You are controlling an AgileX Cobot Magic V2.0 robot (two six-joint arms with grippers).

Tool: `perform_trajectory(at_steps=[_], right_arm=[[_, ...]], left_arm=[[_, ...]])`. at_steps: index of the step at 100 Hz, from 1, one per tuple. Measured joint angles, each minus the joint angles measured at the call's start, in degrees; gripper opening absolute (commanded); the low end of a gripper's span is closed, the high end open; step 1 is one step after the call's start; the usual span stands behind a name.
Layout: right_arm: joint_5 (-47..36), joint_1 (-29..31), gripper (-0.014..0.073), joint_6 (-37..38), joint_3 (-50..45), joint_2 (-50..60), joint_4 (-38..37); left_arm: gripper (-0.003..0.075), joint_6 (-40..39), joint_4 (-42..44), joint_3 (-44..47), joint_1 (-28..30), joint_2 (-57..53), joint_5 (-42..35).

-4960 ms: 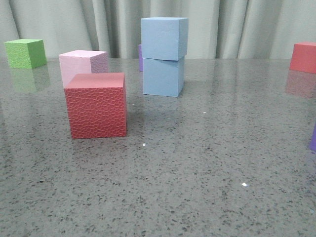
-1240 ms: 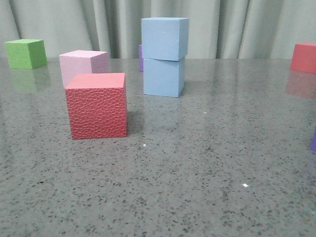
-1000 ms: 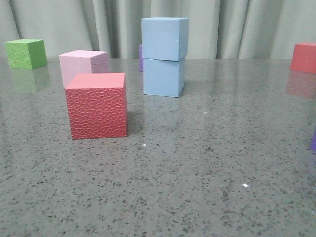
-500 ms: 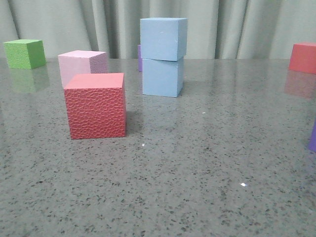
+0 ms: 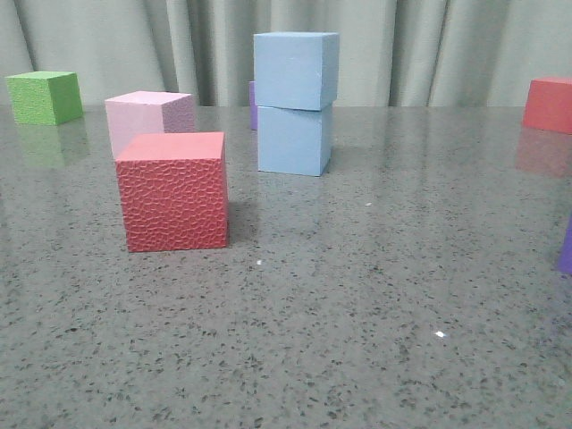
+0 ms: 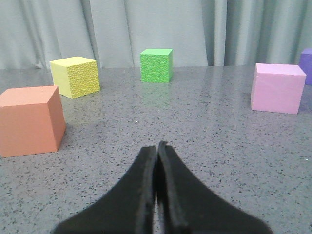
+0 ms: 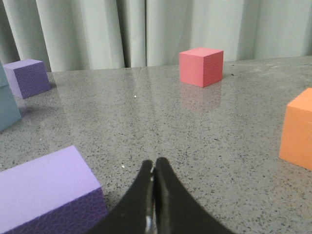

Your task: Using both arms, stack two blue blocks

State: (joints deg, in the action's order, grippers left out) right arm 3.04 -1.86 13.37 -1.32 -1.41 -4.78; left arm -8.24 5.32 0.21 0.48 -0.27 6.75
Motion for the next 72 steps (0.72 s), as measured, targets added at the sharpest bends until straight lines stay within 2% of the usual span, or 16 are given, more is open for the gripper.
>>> perform_trajectory(at_steps=[72], right_arm=[[1.82,0.14,-0.0069,0.0,-0.24,2.0,0.74]], left_arm=[[-0.0019,0.0,0.0,0.0,0.0,0.0,-0.1]])
